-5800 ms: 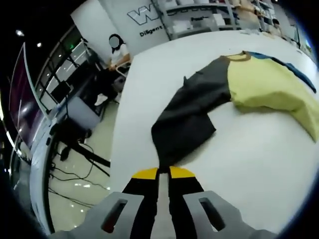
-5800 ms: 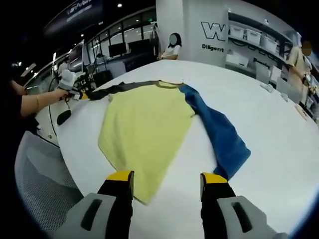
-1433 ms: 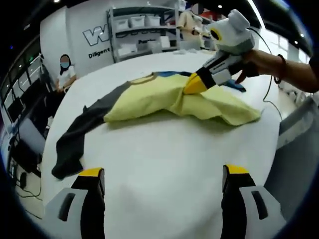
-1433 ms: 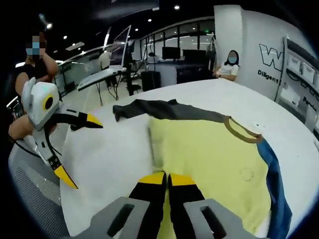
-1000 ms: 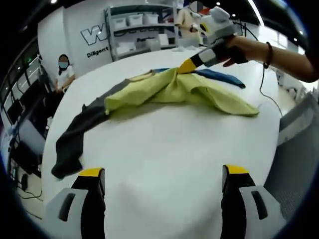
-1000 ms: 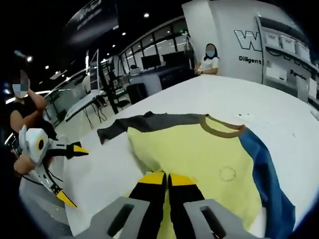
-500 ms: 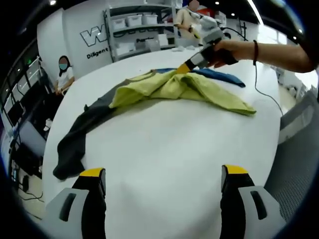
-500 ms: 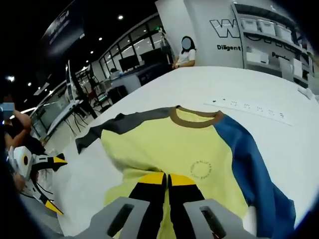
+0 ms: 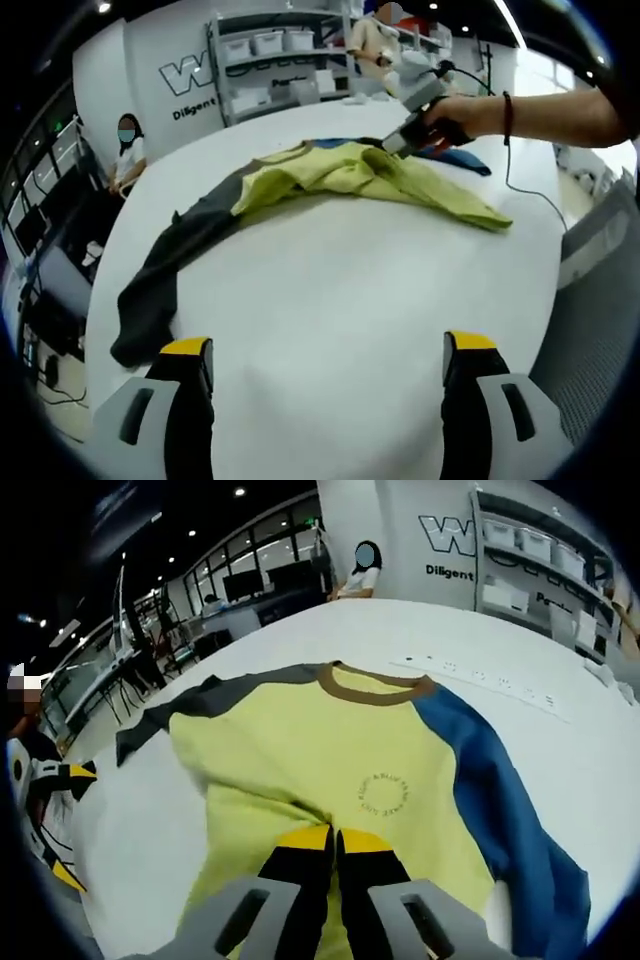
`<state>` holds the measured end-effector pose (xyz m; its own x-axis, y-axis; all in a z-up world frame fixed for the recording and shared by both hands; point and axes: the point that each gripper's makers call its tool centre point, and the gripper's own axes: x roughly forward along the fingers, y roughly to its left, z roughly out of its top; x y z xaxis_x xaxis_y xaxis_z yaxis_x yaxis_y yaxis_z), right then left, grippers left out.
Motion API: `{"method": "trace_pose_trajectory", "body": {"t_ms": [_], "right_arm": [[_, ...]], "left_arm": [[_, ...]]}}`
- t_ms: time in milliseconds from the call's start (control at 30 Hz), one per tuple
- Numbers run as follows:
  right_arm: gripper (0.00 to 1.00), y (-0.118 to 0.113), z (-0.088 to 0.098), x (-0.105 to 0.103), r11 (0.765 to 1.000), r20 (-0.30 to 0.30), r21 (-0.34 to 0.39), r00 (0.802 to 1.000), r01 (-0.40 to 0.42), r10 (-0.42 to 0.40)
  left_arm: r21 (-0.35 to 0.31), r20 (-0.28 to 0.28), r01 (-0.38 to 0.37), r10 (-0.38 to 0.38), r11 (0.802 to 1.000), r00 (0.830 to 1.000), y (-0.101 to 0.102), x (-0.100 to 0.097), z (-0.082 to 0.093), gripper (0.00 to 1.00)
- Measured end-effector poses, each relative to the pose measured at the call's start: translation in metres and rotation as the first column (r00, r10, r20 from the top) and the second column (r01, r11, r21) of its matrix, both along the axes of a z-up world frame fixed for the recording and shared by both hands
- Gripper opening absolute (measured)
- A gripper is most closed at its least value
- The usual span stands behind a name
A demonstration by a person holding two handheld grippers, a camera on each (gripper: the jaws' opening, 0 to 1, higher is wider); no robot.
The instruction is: Fold the garment on the visible template until the final outline fits inside the template.
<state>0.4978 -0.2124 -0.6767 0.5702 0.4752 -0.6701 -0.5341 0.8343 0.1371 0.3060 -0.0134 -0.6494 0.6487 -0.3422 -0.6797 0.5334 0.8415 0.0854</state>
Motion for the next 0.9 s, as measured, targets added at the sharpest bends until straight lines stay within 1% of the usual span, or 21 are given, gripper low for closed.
{"method": "trace_pose_trajectory", "body": {"t_ms": [133, 200, 233, 300, 367, 433, 467, 500, 533, 567, 667, 733, 767, 800, 867, 900], "right_arm": [[0.00, 0.000, 0.000, -0.001, 1.000, 0.010, -0.008, 1.000, 0.000, 0.000], [0.00, -0.001, 0.001, -0.001, 0.999, -0.009, 0.020, 1.000, 0.028, -0.028], [0.01, -0.004, 0.004, 0.001, 0.999, -0.003, 0.023, 0.999, 0.039, -0.039], [0.10, -0.007, 0.011, 0.002, 0.999, 0.026, 0.027, 0.999, 0.041, -0.042], [0.16, -0.006, 0.020, 0.003, 0.998, 0.052, 0.049, 0.998, 0.035, -0.037], [0.24, -0.002, 0.033, 0.000, 0.998, 0.091, 0.061, 0.996, 0.004, -0.009], [0.28, -0.001, 0.036, -0.001, 0.998, 0.099, 0.061, 0.995, -0.003, -0.003], [0.32, 0.003, 0.041, -0.005, 0.998, 0.113, 0.063, 0.993, -0.028, 0.021], [0.35, 0.005, 0.044, -0.007, 0.997, 0.118, 0.064, 0.993, -0.037, 0.030], [0.37, 0.008, 0.050, -0.010, 0.997, 0.135, 0.061, 0.990, -0.056, 0.048], [0.37, 0.019, 0.060, -0.019, 0.992, 0.176, 0.031, 0.977, -0.126, 0.119], [0.38, 0.033, 0.068, -0.030, 0.979, 0.215, -0.012, 0.956, -0.203, 0.201], [0.38, 0.037, 0.069, -0.032, 0.975, 0.227, -0.031, 0.948, -0.222, 0.223], [0.38, 0.042, 0.071, -0.036, 0.966, 0.242, -0.056, 0.935, -0.253, 0.259], [0.38, 0.049, 0.070, -0.041, 0.955, 0.240, -0.091, 0.925, -0.282, 0.296], [0.38, 0.052, 0.070, -0.043, 0.952, 0.241, -0.093, 0.920, -0.293, 0.307]], "left_arm": [[0.004, 0.002, 0.001, -0.001, 1.000, 1.000, 0.000, 0.000, 0.001, 0.93], [0.000, 0.003, 0.000, 0.000, 1.000, 1.000, -0.001, 0.000, 0.002, 0.93], [-0.001, 0.004, -0.001, 0.001, 1.000, 1.000, -0.001, 0.000, 0.002, 0.93], [-0.002, 0.006, -0.003, 0.003, 1.000, 1.000, -0.001, 0.000, 0.002, 0.93], [-0.002, 0.007, -0.004, 0.004, 1.000, 1.000, 0.000, 0.000, 0.002, 0.93], [-0.007, 0.013, -0.007, 0.007, 1.000, 1.000, -0.001, 0.001, 0.004, 0.94], [-0.009, 0.016, -0.009, 0.009, 1.000, 1.000, -0.001, 0.002, 0.005, 0.94], [-0.012, 0.019, -0.012, 0.012, 1.000, 1.000, -0.001, 0.003, 0.006, 0.94], [-0.013, 0.019, -0.012, 0.013, 1.000, 1.000, -0.001, 0.003, 0.006, 0.94], [-0.013, 0.020, -0.013, 0.014, 1.000, 1.000, -0.001, 0.003, 0.006, 0.94], [-0.009, 0.018, -0.011, 0.012, 1.000, 1.000, -0.001, 0.002, 0.006, 0.94], [-0.007, 0.018, -0.010, 0.010, 1.000, 1.000, -0.001, 0.002, 0.006, 0.94], [-0.006, 0.018, -0.011, 0.011, 1.000, 1.000, -0.001, 0.002, 0.006, 0.95], [-0.007, 0.019, -0.012, 0.012, 1.000, 1.000, -0.001, 0.003, 0.006, 0.95], [-0.011, 0.020, -0.013, 0.014, 1.000, 1.000, -0.001, 0.003, 0.007, 0.95], [-0.012, 0.021, -0.012, 0.012, 1.000, 1.000, -0.001, 0.003, 0.007, 0.95]]}}
